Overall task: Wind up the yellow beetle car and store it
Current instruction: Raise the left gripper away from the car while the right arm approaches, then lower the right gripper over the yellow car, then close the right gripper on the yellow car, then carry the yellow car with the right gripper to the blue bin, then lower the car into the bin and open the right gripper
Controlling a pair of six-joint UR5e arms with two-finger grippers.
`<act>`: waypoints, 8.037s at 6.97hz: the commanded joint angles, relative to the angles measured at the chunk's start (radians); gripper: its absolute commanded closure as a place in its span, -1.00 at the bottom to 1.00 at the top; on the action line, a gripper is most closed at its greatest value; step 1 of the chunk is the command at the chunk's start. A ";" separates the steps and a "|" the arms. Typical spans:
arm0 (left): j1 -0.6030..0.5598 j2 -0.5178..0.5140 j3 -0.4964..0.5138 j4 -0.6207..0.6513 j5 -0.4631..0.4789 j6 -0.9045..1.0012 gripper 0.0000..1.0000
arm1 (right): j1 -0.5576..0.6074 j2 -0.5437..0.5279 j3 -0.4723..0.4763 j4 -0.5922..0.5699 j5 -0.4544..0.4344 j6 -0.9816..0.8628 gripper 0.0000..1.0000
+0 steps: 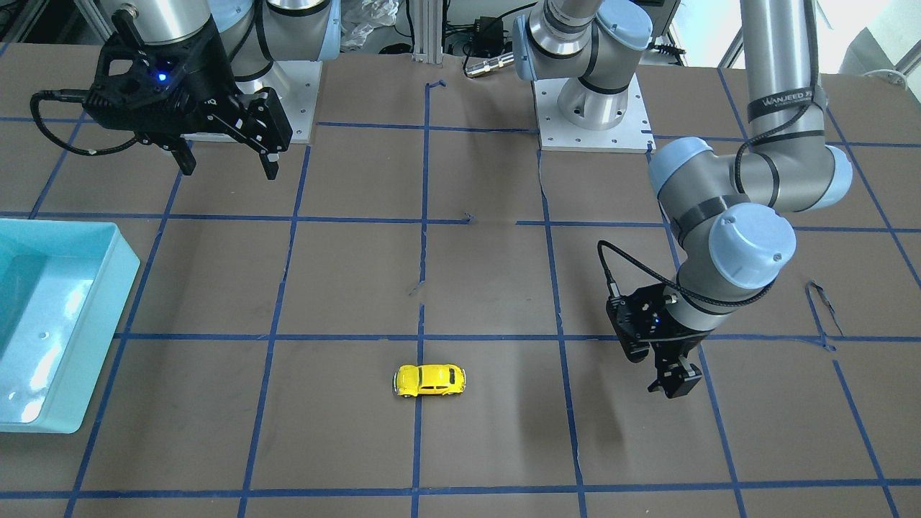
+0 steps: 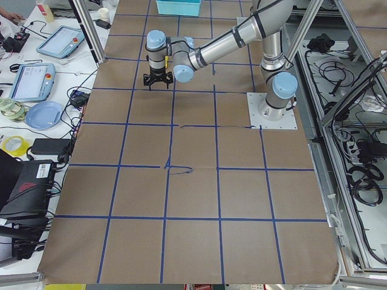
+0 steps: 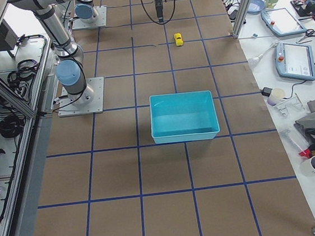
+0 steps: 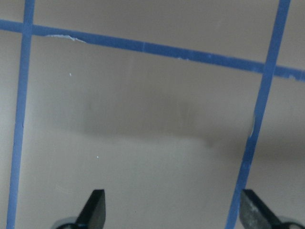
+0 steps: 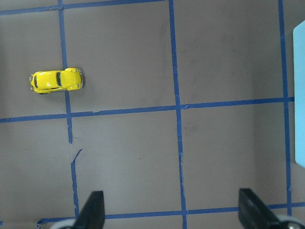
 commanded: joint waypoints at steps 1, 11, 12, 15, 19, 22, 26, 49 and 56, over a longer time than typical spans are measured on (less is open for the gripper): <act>-0.113 0.104 0.110 -0.238 -0.006 -0.391 -0.97 | 0.000 0.003 0.000 0.000 0.003 -0.008 -1.00; -0.092 0.393 0.119 -0.402 0.017 -1.275 -1.00 | 0.224 0.328 0.000 -0.346 0.021 -0.261 -1.00; -0.085 0.393 0.122 -0.402 0.017 -1.273 -1.00 | 0.260 0.372 -0.001 -0.385 0.021 -0.269 -1.00; -0.083 0.393 0.122 -0.401 0.016 -1.273 -1.00 | 0.333 0.465 -0.008 -0.600 0.188 -0.368 -1.00; -0.083 0.393 0.120 -0.402 0.019 -1.273 -1.00 | 0.331 0.501 -0.008 -0.585 0.044 -1.178 -1.00; -0.083 0.393 0.119 -0.402 0.019 -1.273 -1.00 | 0.331 0.596 -0.046 -0.577 -0.085 -1.506 -1.00; -0.085 0.393 0.111 -0.402 0.019 -1.273 -1.00 | 0.333 0.732 -0.236 -0.367 -0.076 -1.504 -1.00; -0.085 0.393 0.108 -0.399 0.020 -1.270 -1.00 | -0.426 0.318 -0.040 -0.281 -0.096 -1.966 0.58; -0.085 0.393 0.108 -0.399 0.019 -1.269 -1.00 | -0.658 0.454 0.172 -0.462 -0.046 -2.285 0.51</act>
